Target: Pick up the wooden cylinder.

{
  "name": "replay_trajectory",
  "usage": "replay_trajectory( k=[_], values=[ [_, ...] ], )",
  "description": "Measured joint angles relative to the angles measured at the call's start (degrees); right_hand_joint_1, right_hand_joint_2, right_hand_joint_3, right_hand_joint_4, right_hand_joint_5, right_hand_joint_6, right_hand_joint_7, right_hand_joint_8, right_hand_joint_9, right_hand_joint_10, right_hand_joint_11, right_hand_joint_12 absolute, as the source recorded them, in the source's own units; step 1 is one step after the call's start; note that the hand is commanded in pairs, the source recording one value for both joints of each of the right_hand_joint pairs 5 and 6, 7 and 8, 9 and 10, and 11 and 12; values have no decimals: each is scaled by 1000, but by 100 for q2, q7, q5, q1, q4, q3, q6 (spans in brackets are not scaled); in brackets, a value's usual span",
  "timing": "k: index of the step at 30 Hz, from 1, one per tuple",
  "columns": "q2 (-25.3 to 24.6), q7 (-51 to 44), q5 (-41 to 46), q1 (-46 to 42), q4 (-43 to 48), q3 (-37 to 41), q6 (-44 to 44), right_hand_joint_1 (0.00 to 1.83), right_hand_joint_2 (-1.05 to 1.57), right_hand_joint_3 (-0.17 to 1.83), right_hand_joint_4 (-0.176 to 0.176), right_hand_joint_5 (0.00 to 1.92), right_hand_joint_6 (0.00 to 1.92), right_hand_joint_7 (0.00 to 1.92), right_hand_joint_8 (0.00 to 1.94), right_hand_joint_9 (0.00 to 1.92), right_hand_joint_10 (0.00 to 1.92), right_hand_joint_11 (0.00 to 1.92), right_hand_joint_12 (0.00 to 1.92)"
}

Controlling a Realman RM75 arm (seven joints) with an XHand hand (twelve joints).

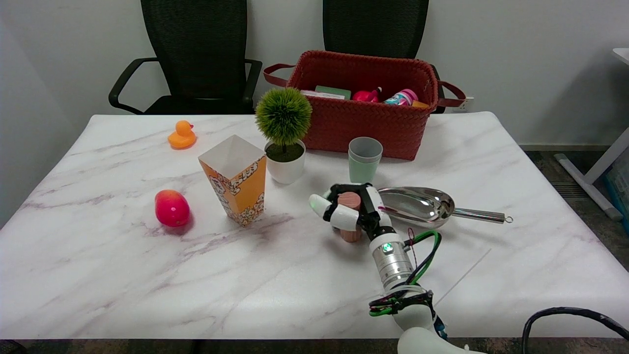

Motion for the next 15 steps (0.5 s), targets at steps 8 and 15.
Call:
replay_trajectory(
  k=[8, 15],
  values=[
    [-19, 25, 9, 1, -40, 15, 79, 935, 550, 438, 0, 1920, 1920, 1920, 1920, 1920, 1920, 1904, 1904],
    [-46, 34, 9, 4, -80, 15, 170, 963, 654, 402, 0, 1920, 1920, 1920, 1920, 1920, 1920, 1920, 1920]
  ],
)
